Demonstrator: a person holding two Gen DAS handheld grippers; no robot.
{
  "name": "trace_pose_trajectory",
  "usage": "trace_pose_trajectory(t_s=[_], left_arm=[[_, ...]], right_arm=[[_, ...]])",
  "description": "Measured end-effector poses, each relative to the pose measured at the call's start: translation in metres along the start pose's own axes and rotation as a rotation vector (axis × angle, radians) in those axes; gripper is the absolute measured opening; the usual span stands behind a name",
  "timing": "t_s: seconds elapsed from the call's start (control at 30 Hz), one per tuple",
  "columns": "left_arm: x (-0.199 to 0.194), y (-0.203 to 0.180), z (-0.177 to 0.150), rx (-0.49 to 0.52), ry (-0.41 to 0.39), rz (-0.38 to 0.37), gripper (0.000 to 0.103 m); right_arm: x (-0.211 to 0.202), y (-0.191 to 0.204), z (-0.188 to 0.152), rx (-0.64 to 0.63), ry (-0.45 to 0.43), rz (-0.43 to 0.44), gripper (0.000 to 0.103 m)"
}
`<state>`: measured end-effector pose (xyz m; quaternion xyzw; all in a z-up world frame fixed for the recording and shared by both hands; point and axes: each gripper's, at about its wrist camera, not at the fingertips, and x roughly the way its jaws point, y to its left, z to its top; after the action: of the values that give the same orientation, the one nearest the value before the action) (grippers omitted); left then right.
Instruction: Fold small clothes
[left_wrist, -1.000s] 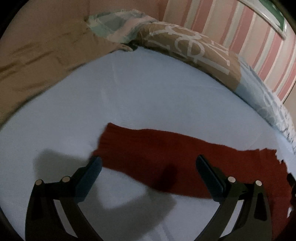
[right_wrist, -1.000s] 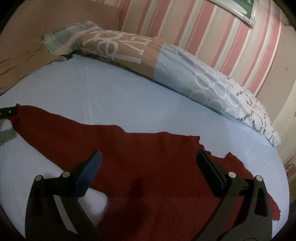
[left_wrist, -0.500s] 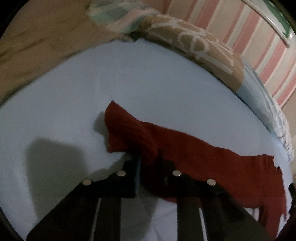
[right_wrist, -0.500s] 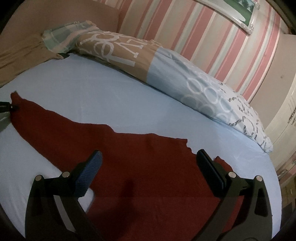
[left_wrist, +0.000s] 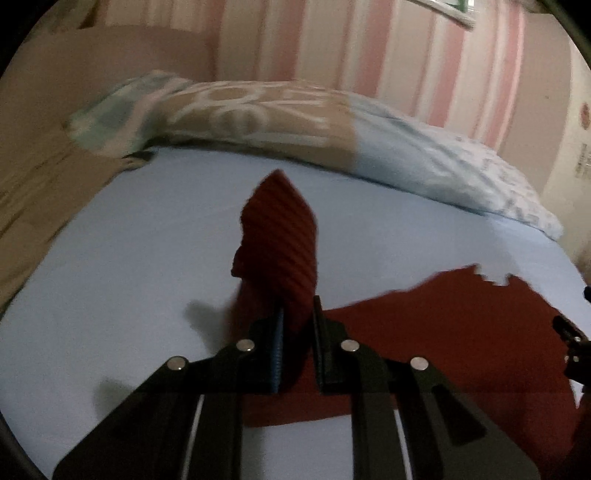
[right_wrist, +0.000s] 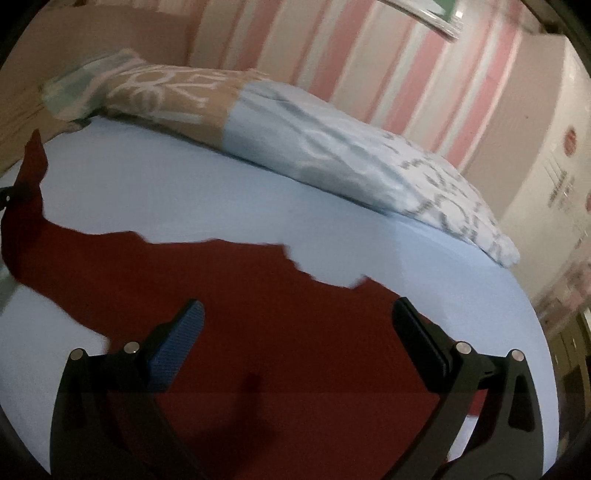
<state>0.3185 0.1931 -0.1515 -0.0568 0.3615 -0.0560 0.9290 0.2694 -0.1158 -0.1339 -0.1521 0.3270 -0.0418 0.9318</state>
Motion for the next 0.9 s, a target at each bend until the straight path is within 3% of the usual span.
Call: trace_pose_trajectory(t_s=[0.27,0.47,0.7,0.83,0.9], left_arm=[[0.027,-0.135,-0.006,0.069,0.076,-0.177,0.014],[0.052,-0.226,-0.019,0.083,0.130,-0.262,0.014],[0.089,-0.329,-0.037,0.138,0.192,-0.315,0.014],[0.108,-0.362,-0.046,0.168,0.228,-0.333,0.014],[0.120,-0.369,-0.055,0.189,0.248,-0.308,0.014]], right_arm=[[-0.005,-0.095,-0.037,0.118,0.042,-0.047,0.100],[0.002,-0.152,-0.071,0.182,0.082,-0.099,0.100],[0.015,-0.215,-0.104,0.333,0.123,-0.137,0.100],[0.023,-0.224,-0.108,0.338,0.134,-0.152,0.100],[0.028,-0.229,-0.111,0.349,0.146,-0.150,0.100]])
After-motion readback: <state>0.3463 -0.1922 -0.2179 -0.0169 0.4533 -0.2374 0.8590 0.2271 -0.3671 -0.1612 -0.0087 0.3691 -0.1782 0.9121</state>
